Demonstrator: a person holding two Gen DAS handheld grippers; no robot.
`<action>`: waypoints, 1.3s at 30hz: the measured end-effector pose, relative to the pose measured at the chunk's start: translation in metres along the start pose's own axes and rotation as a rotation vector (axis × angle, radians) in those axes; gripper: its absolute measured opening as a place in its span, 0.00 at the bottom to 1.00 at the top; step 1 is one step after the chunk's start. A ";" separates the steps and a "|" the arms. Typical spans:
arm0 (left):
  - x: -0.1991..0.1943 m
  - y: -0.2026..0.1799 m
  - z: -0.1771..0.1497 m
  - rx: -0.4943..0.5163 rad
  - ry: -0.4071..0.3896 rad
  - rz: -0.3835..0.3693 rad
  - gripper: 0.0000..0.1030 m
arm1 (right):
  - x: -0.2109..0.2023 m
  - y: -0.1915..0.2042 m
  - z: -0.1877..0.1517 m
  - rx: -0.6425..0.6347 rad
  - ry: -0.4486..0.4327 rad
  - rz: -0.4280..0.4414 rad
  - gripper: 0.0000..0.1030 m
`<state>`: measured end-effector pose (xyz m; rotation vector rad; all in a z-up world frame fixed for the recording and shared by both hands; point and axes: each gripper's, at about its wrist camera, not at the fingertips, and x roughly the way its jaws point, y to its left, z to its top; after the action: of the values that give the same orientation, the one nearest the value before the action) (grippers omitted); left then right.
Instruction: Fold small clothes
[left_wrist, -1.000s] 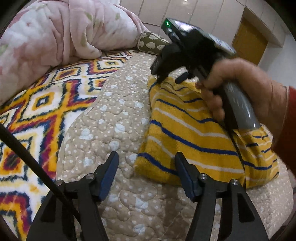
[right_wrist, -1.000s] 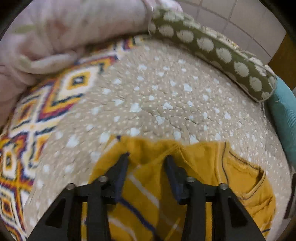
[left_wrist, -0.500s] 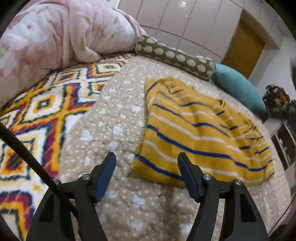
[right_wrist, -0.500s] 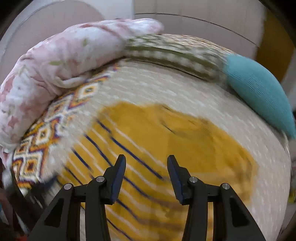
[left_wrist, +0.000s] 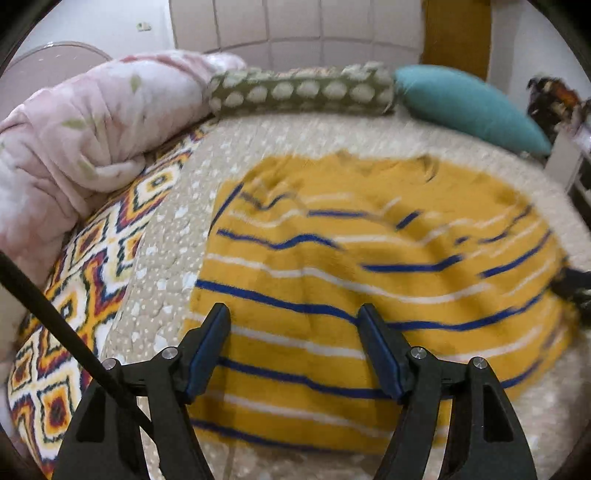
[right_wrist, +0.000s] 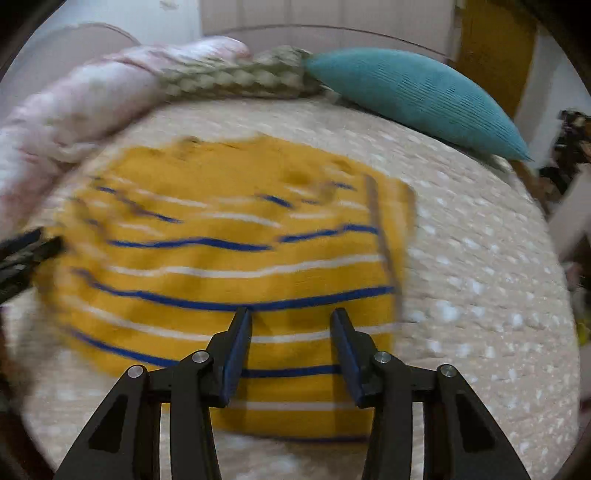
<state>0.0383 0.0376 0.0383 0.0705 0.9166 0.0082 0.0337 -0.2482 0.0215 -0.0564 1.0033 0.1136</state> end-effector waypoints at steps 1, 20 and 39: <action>0.005 0.002 -0.004 -0.007 0.008 0.000 0.70 | 0.003 -0.011 -0.002 0.028 -0.003 -0.004 0.45; -0.031 0.004 -0.022 -0.084 -0.078 -0.067 0.85 | -0.053 -0.061 0.027 0.259 -0.191 0.253 0.66; -0.004 0.012 -0.035 -0.127 -0.030 -0.123 0.86 | 0.016 -0.104 0.070 0.390 -0.023 -0.005 0.46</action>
<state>0.0085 0.0513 0.0213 -0.1038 0.8867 -0.0491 0.1135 -0.3431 0.0452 0.2976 0.9874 -0.0868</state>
